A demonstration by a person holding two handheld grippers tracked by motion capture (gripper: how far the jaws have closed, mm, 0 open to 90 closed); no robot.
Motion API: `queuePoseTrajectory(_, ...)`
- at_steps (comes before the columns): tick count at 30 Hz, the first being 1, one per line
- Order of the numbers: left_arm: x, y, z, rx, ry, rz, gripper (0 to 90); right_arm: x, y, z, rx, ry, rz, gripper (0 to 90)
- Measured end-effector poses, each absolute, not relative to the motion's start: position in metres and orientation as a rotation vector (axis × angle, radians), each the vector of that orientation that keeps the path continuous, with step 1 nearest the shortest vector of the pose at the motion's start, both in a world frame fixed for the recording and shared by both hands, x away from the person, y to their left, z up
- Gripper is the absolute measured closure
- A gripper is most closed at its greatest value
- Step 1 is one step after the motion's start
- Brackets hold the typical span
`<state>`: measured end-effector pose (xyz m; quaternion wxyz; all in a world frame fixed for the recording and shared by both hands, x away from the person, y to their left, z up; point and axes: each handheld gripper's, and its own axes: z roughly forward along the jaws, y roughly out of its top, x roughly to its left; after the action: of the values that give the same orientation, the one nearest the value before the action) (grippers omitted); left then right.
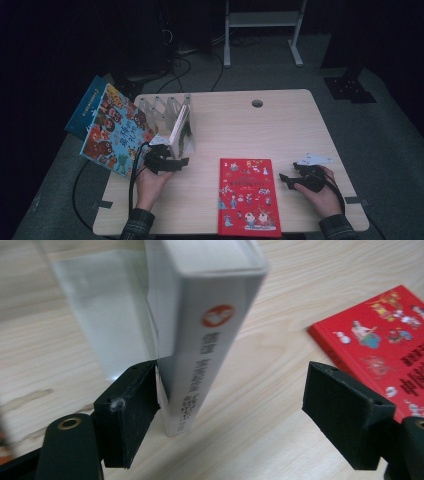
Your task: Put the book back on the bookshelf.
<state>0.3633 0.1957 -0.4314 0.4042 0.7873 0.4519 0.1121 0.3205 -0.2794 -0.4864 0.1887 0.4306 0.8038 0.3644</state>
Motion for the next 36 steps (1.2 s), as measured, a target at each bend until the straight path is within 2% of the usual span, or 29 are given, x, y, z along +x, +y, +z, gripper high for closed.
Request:
queuePoseTrajectory(22, 0.370, 0.153, -0.436, 2.027, 1.038, 0.185, 20.4, 0.320, -0.279, -0.486, 1.211, 2.261, 1.025, 25.6)
queuePoseTrajectory(36, 0.371, 0.153, -0.434, 2.024, 1.026, 0.186, 20.2, 0.320, -0.279, -0.486, 1.212, 2.261, 1.026, 25.6)
